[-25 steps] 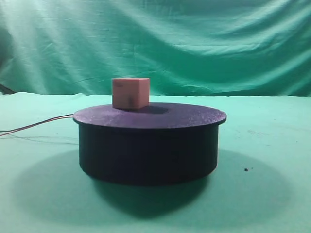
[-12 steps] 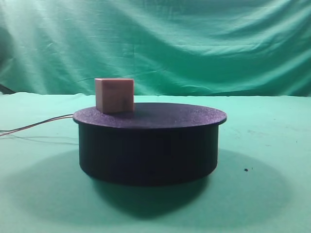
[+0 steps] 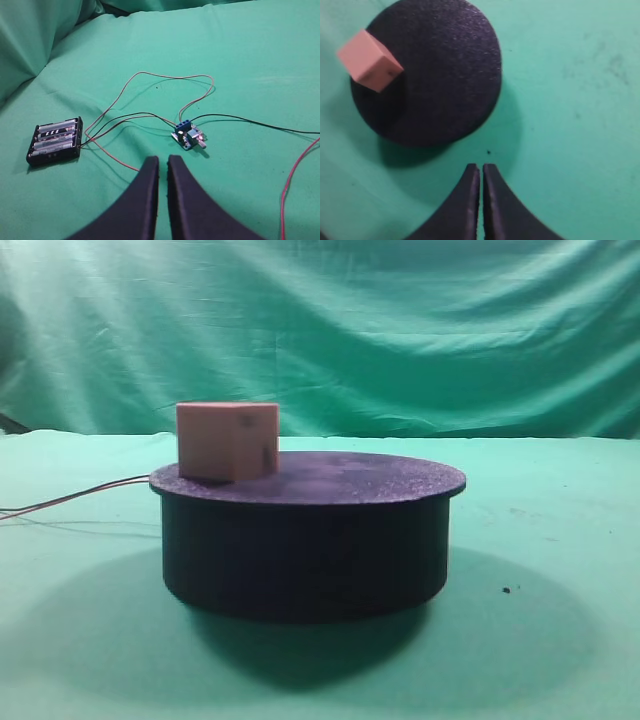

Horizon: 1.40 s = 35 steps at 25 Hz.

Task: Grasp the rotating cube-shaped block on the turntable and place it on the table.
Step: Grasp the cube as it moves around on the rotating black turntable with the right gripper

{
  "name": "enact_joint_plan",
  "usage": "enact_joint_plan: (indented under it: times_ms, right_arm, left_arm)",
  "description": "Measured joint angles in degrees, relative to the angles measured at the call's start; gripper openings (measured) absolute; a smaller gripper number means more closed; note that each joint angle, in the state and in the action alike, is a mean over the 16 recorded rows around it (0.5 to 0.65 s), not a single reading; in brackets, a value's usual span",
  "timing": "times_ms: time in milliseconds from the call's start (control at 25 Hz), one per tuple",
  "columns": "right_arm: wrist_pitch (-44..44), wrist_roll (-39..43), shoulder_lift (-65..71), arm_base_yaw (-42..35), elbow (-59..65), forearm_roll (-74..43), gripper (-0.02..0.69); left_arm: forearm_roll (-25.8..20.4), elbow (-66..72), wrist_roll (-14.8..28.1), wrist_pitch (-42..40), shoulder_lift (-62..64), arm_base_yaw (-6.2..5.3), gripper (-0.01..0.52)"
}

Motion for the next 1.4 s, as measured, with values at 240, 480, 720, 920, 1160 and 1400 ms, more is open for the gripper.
enact_joint_plan:
  times_ms: [240,480,720,920,1160,1400]
  right_arm:
    - [1.14,1.91,6.19,3.67,-5.75,-0.40,0.344]
    - [2.18,2.44,9.40,4.28,-8.44,0.64,0.562]
    - [2.60,3.34,12.45,4.29,-10.16,2.11,0.645]
    - [2.71,4.29,15.78,4.29,-11.76,2.35,0.627]
    - [3.13,7.31,19.32,4.29,-13.14,-0.20,0.590]
    - [4.77,12.56,21.33,4.29,-14.20,-6.42,0.452]
  left_arm:
    - [0.00,0.00,0.00,0.00,0.00,0.00,0.000]
    - [0.00,0.00,0.00,0.00,0.00,0.00,0.000]
    - [0.00,0.00,0.00,0.00,0.00,0.00,0.000]
    - [0.00,0.00,0.00,0.00,0.00,0.00,0.000]
    - [0.00,0.00,0.00,0.00,0.00,0.00,0.000]
    - [0.00,0.00,0.00,0.00,0.00,0.00,0.000]
